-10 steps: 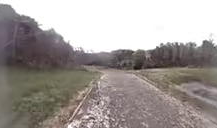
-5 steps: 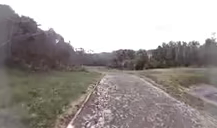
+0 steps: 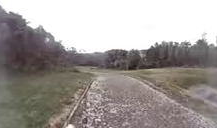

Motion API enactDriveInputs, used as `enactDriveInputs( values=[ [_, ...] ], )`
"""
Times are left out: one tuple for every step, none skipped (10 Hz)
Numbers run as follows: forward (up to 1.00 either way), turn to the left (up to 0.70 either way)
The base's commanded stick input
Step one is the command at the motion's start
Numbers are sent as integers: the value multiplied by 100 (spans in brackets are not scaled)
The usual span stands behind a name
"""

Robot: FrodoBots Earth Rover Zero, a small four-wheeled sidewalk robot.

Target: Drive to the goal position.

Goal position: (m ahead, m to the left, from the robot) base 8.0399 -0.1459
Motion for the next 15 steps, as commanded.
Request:
enactDriveInputs(
  values=[
    [85, 0],
    [85, 0],
    [85, 0],
    [85, 0],
    [85, 0],
    [85, 0],
    [85, 0],
    [85, 0],
    [85, 0],
    [85, 0],
    [85, 0],
    [85, 0],
    [85, 0],
    [85, 0],
    [85, 0]
  ],
)
